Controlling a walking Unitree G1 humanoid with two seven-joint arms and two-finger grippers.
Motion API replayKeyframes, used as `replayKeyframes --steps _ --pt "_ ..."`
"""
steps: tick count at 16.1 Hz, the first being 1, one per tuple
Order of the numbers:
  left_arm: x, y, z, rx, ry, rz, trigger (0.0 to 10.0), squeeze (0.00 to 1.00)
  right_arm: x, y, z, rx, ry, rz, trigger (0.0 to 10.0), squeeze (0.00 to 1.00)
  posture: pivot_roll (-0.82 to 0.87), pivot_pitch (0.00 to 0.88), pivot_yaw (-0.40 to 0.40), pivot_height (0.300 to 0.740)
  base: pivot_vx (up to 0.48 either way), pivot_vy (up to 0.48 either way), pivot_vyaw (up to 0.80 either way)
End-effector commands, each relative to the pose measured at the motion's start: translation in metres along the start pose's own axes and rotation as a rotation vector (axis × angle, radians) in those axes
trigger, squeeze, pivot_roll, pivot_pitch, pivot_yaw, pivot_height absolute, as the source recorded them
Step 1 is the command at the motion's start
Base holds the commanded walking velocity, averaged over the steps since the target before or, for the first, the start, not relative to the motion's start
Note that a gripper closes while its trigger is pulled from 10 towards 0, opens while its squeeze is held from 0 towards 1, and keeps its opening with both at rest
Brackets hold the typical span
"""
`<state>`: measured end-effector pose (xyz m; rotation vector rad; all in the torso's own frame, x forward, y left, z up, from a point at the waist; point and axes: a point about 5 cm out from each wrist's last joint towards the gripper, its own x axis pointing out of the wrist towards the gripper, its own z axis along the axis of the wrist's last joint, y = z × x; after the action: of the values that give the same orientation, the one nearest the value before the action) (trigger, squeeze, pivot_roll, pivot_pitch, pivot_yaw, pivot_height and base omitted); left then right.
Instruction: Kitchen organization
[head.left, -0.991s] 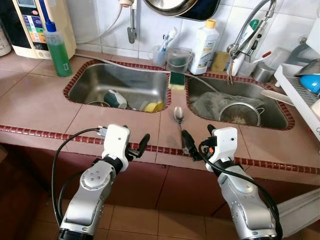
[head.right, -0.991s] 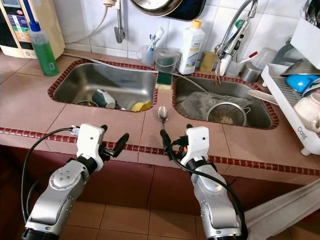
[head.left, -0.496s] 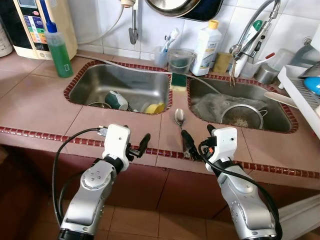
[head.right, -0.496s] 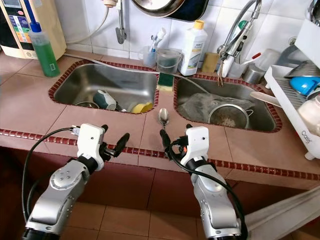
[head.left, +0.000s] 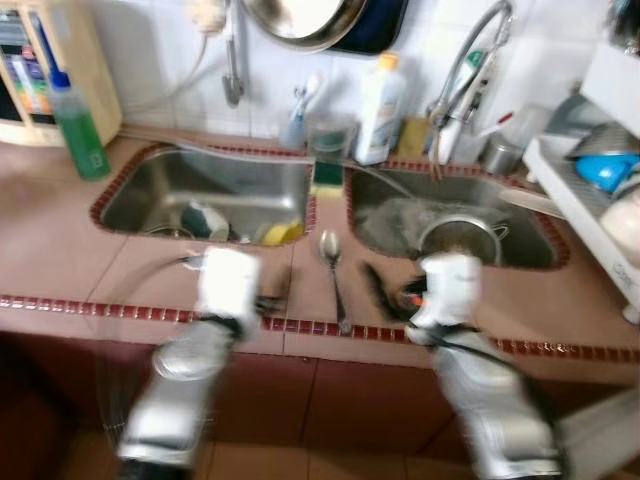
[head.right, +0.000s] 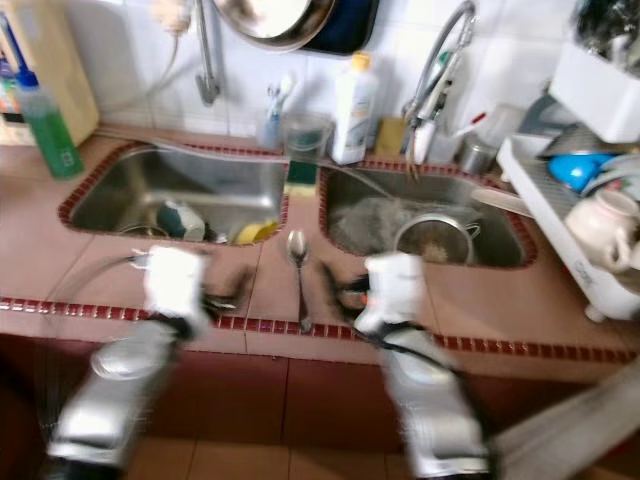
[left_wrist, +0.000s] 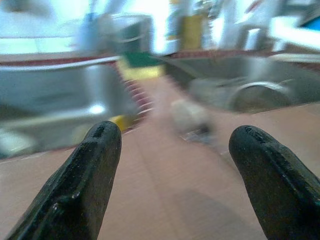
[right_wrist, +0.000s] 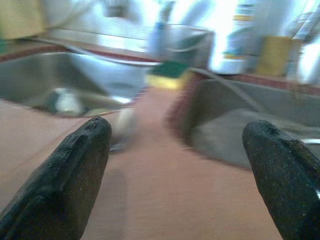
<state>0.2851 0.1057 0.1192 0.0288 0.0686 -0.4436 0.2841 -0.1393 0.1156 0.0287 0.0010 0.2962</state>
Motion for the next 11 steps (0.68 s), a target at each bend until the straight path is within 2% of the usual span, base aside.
replayKeyframes --steps 1,2,5,8,11 --pt "-0.003 0.011 0.005 0.028 -0.013 0.026 10.0 0.0 0.005 0.01 0.006 0.016 -0.027 0.033 10.0 0.0 -0.02 0.0 -0.079 0.74 0.0 0.0 0.0" --pt "-0.003 0.01 0.005 0.008 -0.015 0.039 10.0 0.0 0.006 0.01 0.006 0.017 -0.025 0.035 10.0 0.0 -0.02 0.0 -0.08 0.74 0.0 0.0 0.0" --pt "-0.006 0.009 -0.001 0.024 0.037 0.042 10.0 0.0 0.008 0.011 0.004 0.013 -0.016 0.041 10.0 0.0 -0.02 0.0 -0.08 0.74 0.0 0.0 0.0" --pt "-0.011 0.009 -0.005 0.045 0.083 0.025 10.0 0.0 0.015 0.003 -0.002 -0.028 0.025 0.035 10.0 0.0 -0.01 0.0 -0.082 0.74 0.0 0.0 0.0" --pt "-0.016 0.012 -0.004 0.041 0.11 0.003 10.0 0.0 0.023 -0.003 -0.005 -0.017 0.045 0.012 10.0 0.0 0.0 0.019 -0.082 0.74 0.0 0.0 0.0"
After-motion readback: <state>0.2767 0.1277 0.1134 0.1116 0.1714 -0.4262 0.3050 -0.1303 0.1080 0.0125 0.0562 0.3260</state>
